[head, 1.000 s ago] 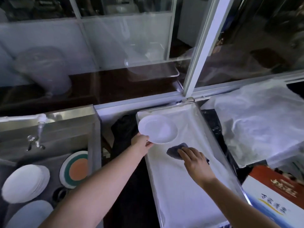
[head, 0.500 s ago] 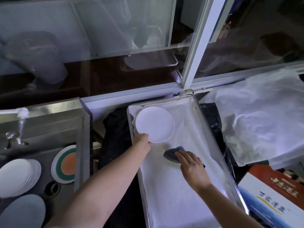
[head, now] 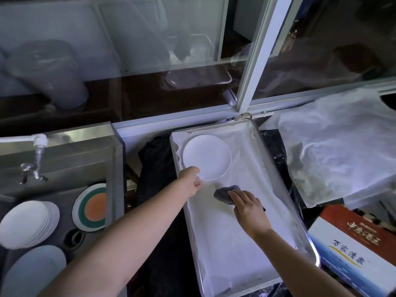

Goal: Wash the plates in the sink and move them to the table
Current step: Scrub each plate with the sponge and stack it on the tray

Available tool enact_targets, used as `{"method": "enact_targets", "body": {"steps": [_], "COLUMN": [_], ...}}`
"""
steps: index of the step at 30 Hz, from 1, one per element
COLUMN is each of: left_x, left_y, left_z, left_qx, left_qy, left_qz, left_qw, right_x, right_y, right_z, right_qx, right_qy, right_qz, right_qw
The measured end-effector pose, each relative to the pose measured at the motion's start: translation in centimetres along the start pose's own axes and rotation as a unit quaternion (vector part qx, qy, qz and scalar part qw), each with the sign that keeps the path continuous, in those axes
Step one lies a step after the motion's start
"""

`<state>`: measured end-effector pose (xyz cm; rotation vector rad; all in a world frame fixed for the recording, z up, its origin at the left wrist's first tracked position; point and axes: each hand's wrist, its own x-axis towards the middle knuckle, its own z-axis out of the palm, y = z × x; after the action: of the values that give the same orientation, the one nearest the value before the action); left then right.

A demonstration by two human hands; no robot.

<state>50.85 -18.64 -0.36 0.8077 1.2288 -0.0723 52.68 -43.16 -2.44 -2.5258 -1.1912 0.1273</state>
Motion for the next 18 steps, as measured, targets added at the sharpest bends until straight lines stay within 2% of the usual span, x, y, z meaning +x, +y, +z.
{"method": "enact_targets", "body": {"steps": [6,11,13,18], "left_x": [-5.6,-8.9,-10.1,-13.7], "left_y": [-0.8,-3.1,-4.4,-7.7], "left_z": [-6.1,-15.0,-19.4,-31.4], "left_qx": [0.065,0.175,0.255,0.459], "left_qy": [-0.101,-0.084,-0.055,-0.021], "left_qz": [0.009,0.075,0.131,0.217], "left_qw": [0.993,0.978,0.956,0.861], "right_x": [-0.9,-2.4,-3.2,-4.8], "right_y": [-5.7,-13.2,-16.7,-25.1], "right_z": [-0.8,-0.7,-0.3,2.8], "right_qx": [-0.005,-0.012,-0.014,-0.009], "right_qy": [0.012,0.009,0.001,-0.051], "right_qz": [0.006,-0.007,-0.020,-0.055], "right_qw": [1.000,1.000,1.000,0.997]}}
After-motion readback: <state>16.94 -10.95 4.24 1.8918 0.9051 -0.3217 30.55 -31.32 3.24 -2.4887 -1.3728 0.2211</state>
